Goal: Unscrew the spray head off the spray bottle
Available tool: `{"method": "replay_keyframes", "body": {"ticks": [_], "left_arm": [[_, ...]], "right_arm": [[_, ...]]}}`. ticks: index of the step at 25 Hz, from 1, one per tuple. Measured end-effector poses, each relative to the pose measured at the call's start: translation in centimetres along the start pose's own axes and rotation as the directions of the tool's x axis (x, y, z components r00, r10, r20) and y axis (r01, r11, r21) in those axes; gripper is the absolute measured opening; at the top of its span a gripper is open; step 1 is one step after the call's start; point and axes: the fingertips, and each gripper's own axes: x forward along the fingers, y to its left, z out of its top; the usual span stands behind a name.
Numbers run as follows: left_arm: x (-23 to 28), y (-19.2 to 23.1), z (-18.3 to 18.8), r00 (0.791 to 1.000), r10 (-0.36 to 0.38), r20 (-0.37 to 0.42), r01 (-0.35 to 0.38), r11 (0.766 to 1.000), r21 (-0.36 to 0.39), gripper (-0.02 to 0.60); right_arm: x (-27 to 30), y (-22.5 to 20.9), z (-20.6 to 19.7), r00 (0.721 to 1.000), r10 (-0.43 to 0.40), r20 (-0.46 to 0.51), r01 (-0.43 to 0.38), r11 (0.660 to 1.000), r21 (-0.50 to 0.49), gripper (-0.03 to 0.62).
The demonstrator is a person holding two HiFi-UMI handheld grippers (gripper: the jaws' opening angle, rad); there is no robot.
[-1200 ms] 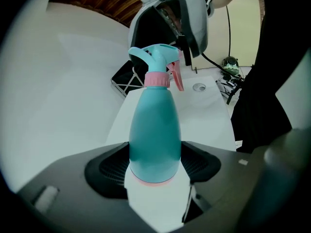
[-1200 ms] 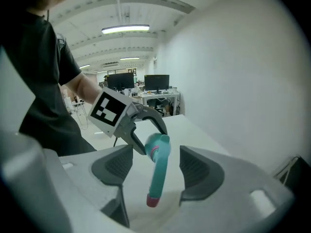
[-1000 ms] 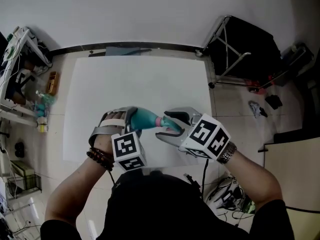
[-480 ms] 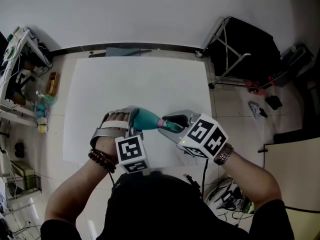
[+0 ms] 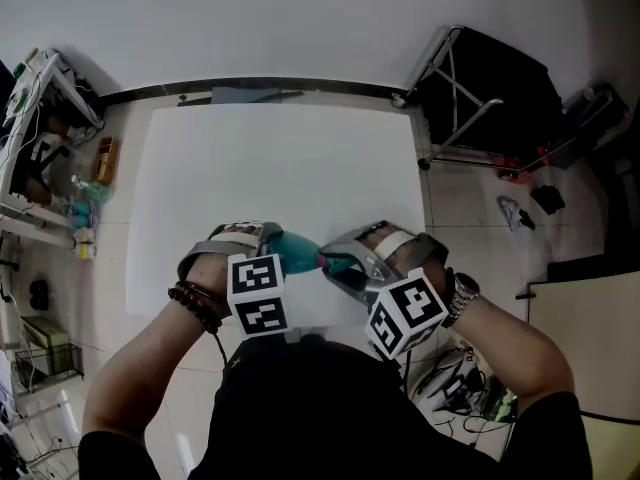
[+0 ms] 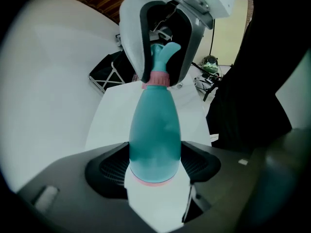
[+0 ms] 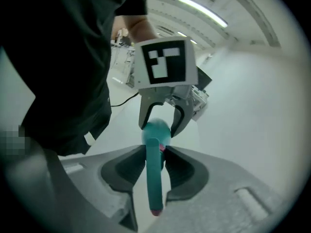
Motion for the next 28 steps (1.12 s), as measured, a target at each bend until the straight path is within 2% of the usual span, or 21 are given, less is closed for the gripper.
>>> {"method": "replay_keyframes", "body": {"ticks": [2,6,9,12,14,19,28], "left_arm": [[-0.1,-0.6,0.2,0.999,-0.046,0.016,0.046,0.999,-0.004,0.354],[-0.1,-1.8,0.6,0.99,-0.129,0.052,0.13,0.991,-0.018,0.354],[-0.2,-2.7,1.0,0.975,-0.204,0.09,0.207,0.978,-0.033,0.354],[-0.4,-3.4,1.2,0.949,-0.288,0.125,0.296,0.954,-0.045,0.354],[-0.2,-3.8,0.7,0.938,-0.326,0.123,0.333,0.942,-0.043,0.354],[0.3,-4.1,-1.1,0.938,-0.325,0.12,0.334,0.94,-0.062,0.354],[2.1,-1.4,-3.1,0.976,-0.193,0.104,0.206,0.969,-0.136,0.356]], "right_arm": [[-0.2,0.6,0.2,0.999,-0.022,-0.024,0.018,0.987,-0.159,0.118],[-0.6,1.5,0.4,0.997,-0.073,-0.037,0.052,0.916,-0.397,0.117],[-0.9,2.0,0.9,0.994,-0.109,-0.011,0.088,0.852,-0.515,0.117],[-1.4,2.4,0.9,0.992,-0.128,0.018,0.112,0.787,-0.607,0.117],[-1.7,2.5,0.7,0.991,-0.131,0.029,0.12,0.762,-0.636,0.117],[-2.0,2.0,0.7,0.988,-0.153,0.037,0.144,0.779,-0.61,0.117],[-3.1,1.0,-1.0,0.981,-0.193,0.01,0.166,0.811,-0.561,0.117]]}}
